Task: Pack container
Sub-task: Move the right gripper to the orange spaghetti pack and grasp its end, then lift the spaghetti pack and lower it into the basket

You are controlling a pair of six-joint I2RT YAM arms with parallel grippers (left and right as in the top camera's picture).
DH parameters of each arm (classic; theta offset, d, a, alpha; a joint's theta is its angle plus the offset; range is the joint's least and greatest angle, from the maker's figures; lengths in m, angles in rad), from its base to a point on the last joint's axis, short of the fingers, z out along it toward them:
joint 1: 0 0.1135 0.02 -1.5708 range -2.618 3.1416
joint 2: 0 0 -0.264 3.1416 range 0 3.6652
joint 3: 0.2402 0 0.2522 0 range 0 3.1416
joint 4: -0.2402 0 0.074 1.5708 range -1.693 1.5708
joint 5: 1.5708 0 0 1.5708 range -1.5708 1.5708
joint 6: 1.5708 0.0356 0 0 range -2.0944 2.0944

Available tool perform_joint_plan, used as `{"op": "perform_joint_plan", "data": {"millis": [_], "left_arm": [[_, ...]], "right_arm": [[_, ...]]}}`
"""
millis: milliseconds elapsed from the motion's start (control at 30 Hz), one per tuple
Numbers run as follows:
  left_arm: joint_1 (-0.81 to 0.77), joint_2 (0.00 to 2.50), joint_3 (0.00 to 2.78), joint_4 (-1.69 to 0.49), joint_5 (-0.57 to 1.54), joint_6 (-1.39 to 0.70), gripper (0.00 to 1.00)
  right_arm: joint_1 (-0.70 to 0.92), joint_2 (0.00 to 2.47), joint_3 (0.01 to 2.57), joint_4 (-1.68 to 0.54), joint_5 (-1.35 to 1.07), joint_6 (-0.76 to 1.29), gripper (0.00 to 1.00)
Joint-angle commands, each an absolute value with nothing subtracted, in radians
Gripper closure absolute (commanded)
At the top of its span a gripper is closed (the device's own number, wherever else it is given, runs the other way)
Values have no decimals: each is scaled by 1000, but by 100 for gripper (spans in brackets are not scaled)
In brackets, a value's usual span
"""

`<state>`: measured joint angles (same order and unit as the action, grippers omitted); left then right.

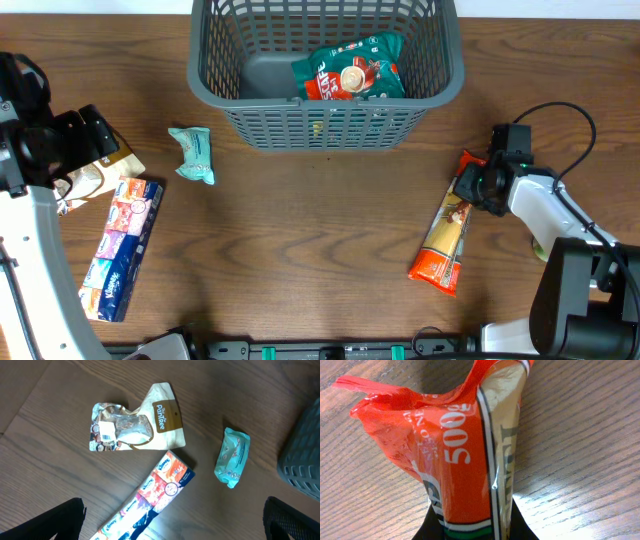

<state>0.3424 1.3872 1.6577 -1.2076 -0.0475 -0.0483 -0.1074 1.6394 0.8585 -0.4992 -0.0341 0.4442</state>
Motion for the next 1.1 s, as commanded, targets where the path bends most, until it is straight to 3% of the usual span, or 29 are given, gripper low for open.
{"op": "perform_joint_plan", "data": {"millis": [0,267,600,1067], "left_arm": [[347,1378,1654,-1209,-36,-38,1],[347,1378,1654,-1209,-36,-38,1],[347,1378,1654,-1209,-36,-38,1],[347,1378,1654,-1217,-33,-38,1]], "right_arm": [[-106,1653,957,-523,-64,448,99],[-105,1548,1475,-664,-41,318,99],[2,1544,2032,-752,-22,-109,99],[332,1651,2093,-587,-174,-845,99]]}}
